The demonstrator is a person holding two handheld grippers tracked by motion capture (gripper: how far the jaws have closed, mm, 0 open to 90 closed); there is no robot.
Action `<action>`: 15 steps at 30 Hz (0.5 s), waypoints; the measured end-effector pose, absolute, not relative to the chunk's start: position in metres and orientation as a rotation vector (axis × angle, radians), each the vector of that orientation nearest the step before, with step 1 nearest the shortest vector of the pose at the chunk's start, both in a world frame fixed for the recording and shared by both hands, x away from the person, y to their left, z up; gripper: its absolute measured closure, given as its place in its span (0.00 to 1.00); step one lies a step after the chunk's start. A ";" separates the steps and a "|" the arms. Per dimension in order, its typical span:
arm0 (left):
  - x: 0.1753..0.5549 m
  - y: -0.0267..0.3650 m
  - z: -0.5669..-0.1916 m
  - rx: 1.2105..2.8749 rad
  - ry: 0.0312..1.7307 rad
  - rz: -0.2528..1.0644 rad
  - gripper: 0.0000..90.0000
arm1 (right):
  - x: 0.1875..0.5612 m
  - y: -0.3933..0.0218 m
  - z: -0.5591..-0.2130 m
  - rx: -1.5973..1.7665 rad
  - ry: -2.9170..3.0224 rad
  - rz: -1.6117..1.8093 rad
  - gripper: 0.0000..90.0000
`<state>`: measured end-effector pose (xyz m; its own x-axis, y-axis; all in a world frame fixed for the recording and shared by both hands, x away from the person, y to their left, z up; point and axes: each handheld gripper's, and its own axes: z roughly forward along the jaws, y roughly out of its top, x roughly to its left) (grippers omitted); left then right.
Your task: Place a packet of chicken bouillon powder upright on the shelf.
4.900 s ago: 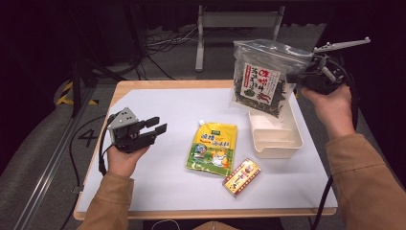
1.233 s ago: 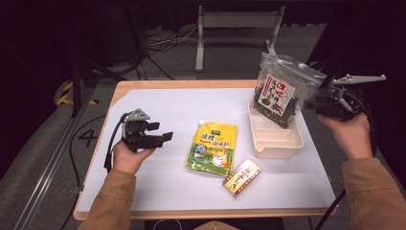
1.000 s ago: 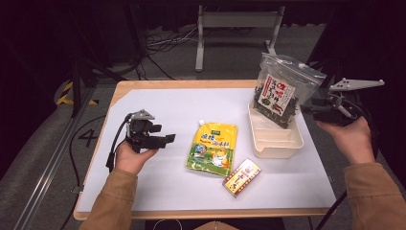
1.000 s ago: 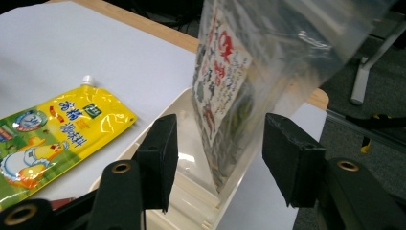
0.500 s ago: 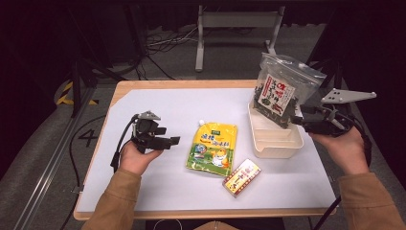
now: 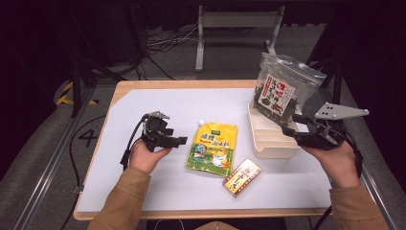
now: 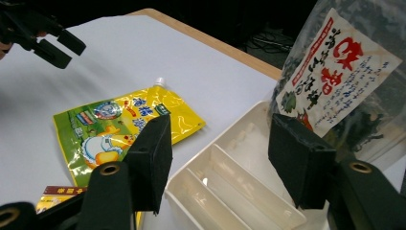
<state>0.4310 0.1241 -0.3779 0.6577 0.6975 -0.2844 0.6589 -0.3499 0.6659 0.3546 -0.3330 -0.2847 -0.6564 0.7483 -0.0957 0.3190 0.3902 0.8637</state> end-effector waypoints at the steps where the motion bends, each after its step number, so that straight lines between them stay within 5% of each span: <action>1: 0.432 0.122 -0.379 2.081 1.055 0.058 0.31 | 0.355 -0.333 -0.285 0.914 2.177 1.199 0.45; 15: 0.447 0.102 -0.395 2.051 1.082 0.019 0.34 | 0.339 -0.320 -0.308 0.892 2.173 1.279 0.44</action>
